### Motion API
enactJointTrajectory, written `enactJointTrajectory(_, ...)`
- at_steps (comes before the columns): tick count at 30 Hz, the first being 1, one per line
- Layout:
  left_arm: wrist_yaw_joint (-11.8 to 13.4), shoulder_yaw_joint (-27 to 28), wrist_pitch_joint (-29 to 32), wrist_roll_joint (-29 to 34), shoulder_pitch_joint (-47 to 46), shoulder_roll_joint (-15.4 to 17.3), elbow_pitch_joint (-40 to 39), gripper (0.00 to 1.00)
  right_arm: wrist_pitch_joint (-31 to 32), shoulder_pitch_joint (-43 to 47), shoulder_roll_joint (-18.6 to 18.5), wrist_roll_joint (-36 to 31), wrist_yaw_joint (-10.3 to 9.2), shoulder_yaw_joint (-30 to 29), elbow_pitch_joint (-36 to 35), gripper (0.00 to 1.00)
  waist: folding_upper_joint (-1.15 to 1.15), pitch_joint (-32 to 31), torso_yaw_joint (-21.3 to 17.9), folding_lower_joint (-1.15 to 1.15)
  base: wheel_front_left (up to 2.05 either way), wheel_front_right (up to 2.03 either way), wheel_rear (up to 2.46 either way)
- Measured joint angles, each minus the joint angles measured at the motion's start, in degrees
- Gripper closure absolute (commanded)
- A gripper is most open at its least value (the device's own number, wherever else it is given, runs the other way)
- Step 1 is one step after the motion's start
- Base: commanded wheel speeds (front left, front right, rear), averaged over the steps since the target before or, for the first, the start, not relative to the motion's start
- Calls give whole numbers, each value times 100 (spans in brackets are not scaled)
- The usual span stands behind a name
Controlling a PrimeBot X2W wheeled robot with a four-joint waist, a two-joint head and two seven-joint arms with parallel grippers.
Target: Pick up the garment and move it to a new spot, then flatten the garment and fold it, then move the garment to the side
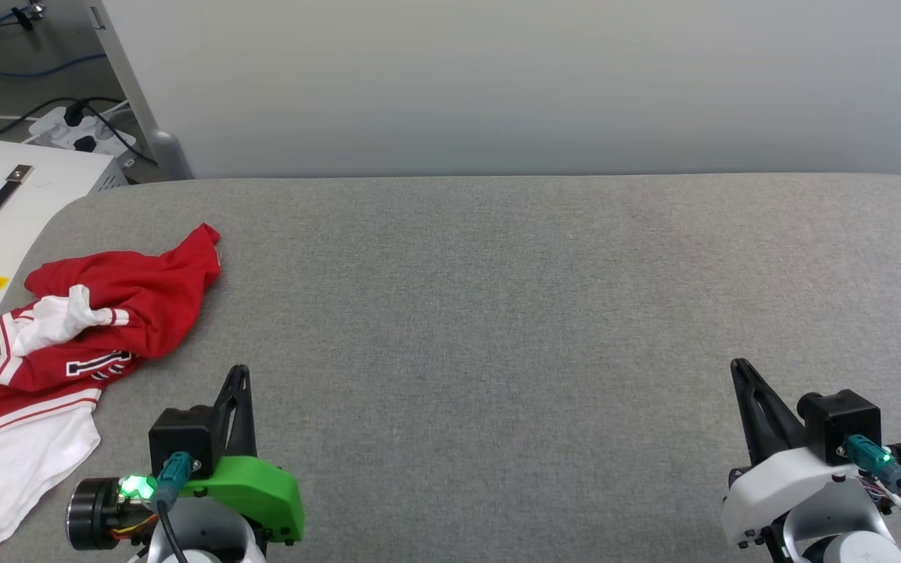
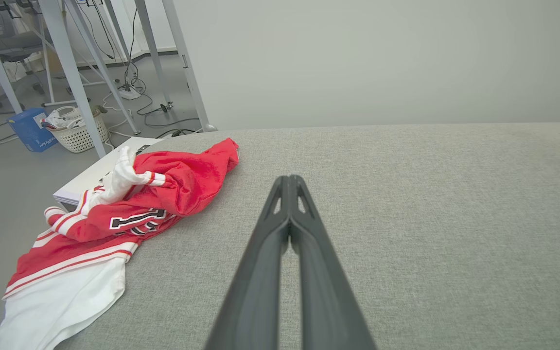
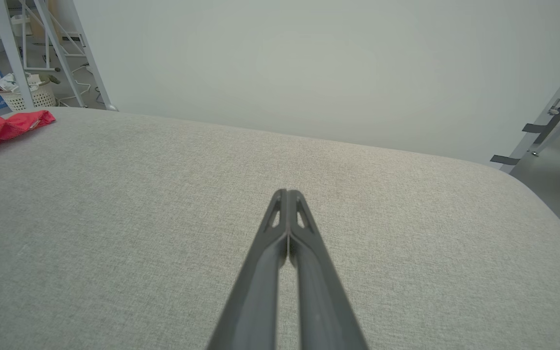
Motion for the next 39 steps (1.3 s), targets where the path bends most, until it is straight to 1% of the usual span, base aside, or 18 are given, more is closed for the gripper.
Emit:
enactJointTrajectory(4, 0, 2, 0, 0, 0, 0, 0, 100, 0, 0, 0, 0, 0, 2, 0, 100, 0, 0, 0, 0, 0, 0, 0)
enactJointTrajectory(5, 1, 0, 0, -2, 4, 1, 1, 0, 0, 2, -1, 3, 1, 1, 1, 0, 0, 0, 0, 0, 0, 0, 0)
enactJointTrajectory(6, 1, 1, 0, -2, 7, 1, 2, 0, 0, 2, -1, 5, 0, 2, 3, 0, 0, 0, 0, 0, 0, 0, 0)
enactJointTrajectory(7, 1, 1, 0, -2, 7, 1, 2, 100, 0, 2, -1, 7, 1, 2, 3, 100, 0, 0, 0, 0, 0, 0, 0)
enactJointTrajectory(8, 1, 1, 0, -2, 7, 1, 2, 0, 0, 2, -1, 9, 1, 1, 3, 0, 0, 0, 0, 0, 0, 0, 0)
enactJointTrajectory(14, 9, 1, -10, -4, 7, 1, 1, 0, -15, 3, -1, 36, 1, -9, 2, 0, 0, 5, -1, 0, 0, 0, 0)
enactJointTrajectory(39, 65, 0, -309, -108, 8, 1, -48, 0, -313, 12, -1, 494, 1, -67, -202, 0, 0, -4, -7, 0, 0, 0, 0)
